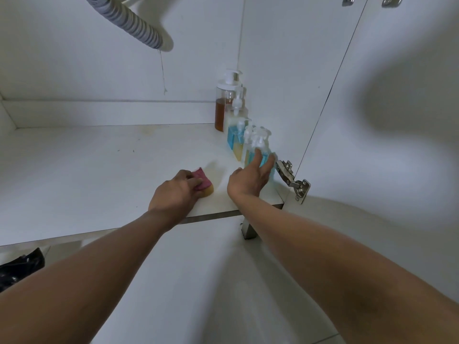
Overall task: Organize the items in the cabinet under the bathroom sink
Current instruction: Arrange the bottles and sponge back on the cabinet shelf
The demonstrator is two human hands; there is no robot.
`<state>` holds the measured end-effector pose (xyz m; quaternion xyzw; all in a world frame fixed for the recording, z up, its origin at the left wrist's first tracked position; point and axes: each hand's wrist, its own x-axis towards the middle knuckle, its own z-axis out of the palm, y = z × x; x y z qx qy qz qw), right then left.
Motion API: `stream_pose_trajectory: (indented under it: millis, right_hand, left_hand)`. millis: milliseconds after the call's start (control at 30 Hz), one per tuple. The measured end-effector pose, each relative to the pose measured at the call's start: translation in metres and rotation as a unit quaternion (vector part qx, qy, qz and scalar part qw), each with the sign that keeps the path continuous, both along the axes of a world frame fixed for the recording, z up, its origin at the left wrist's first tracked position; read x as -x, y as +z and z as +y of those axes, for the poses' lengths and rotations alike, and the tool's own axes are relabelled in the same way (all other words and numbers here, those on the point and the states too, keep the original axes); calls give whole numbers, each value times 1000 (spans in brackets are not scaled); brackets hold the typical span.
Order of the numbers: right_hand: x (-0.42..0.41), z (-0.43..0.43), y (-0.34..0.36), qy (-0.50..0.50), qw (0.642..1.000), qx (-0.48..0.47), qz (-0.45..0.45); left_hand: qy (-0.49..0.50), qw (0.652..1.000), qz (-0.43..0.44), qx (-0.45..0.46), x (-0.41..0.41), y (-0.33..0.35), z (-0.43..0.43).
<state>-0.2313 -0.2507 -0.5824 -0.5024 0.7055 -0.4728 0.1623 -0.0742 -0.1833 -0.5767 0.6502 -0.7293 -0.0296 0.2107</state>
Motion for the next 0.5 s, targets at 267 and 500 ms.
stream_pose_trajectory:
  millis: [267,500]
  right_hand:
    - [-19,4,5,34,990,-81,-109]
    - [-18,-3,3,33,990,-86,-105]
  left_hand:
    - [0,1000,4,7,0,-1,-2]
    - [-2,1000,11,14,0,-4,-4]
